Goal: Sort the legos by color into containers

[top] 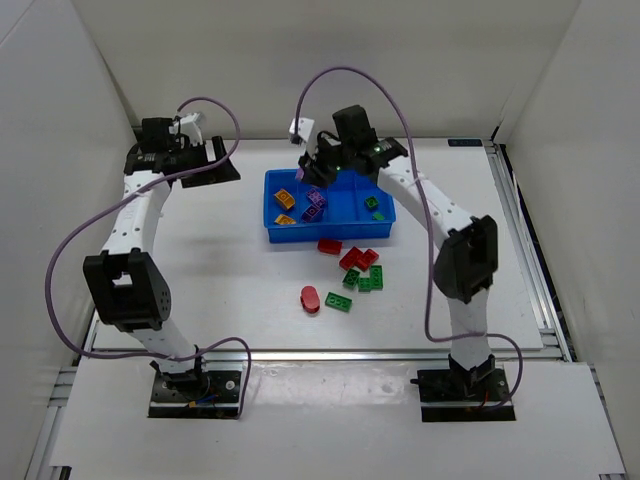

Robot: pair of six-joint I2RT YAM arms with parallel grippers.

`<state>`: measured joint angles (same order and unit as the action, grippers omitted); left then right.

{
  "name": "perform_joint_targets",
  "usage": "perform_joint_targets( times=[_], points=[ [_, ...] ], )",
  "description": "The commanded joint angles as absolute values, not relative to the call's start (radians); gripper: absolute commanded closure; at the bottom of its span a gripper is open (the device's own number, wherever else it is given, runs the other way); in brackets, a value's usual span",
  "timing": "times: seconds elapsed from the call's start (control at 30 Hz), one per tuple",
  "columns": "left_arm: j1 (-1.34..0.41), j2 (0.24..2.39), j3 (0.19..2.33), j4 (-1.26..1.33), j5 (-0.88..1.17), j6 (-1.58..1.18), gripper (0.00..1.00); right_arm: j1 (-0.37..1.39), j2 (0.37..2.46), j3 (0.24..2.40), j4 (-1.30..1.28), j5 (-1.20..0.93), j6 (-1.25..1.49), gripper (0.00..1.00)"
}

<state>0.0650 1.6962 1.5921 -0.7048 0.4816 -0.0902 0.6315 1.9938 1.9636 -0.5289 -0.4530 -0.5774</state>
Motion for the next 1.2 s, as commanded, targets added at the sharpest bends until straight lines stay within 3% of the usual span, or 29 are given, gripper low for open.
perform_joint_targets(
  times=[0.0,0.1,0.33,0.57,0.7,0.77,0.8,0.83,0.87,1.0,1.17],
  points=[
    [0.064,1.624,1.598,-0.684,0.486,-0.101,0.01,0.566,2.160,2.127,-0.624,-0.420,-0.480,0.98],
    [0.072,1.640,1.611,-0.684,0.508,-0.167,0.01,0.537,2.267,2.249,-0.656,-0.416,-0.456,0.97],
    [0.130,1.641,1.572,-0.635,0.712,-0.183,0.01,0.523,2.353,2.247,-0.650,-0.451,-0.465,0.95],
    [0.109,1.592,1.519,-0.634,0.713,-0.098,0.01,0.535,2.382,2.253,-0.630,-0.471,-0.460,0.94],
    [0.100,1.586,1.499,-0.635,0.709,-0.091,0.01,0.549,2.396,2.272,-0.633,-0.453,-0.474,0.88],
    [0.094,1.582,1.490,-0.635,0.709,-0.081,0.01,0.552,2.405,2.272,-0.640,-0.442,-0.482,0.77],
    [0.094,1.575,1.483,-0.637,0.713,-0.075,0.01,0.554,2.411,2.263,-0.640,-0.437,-0.488,0.42],
    [0.091,1.571,1.473,-0.640,0.719,-0.069,0.01,0.554,2.411,2.255,-0.637,-0.434,-0.489,0.28],
    [0.087,1.557,1.462,-0.640,0.736,-0.057,0.00,0.554,2.411,2.246,-0.635,-0.428,-0.489,0.21],
    [0.058,1.490,1.395,-0.646,0.793,0.057,0.01,0.554,2.386,2.227,-0.634,-0.428,-0.491,0.05],
    [-0.038,1.369,1.316,-0.790,0.876,0.424,0.01,0.529,2.284,2.200,-0.618,-0.419,-0.431,0.04]
  ],
)
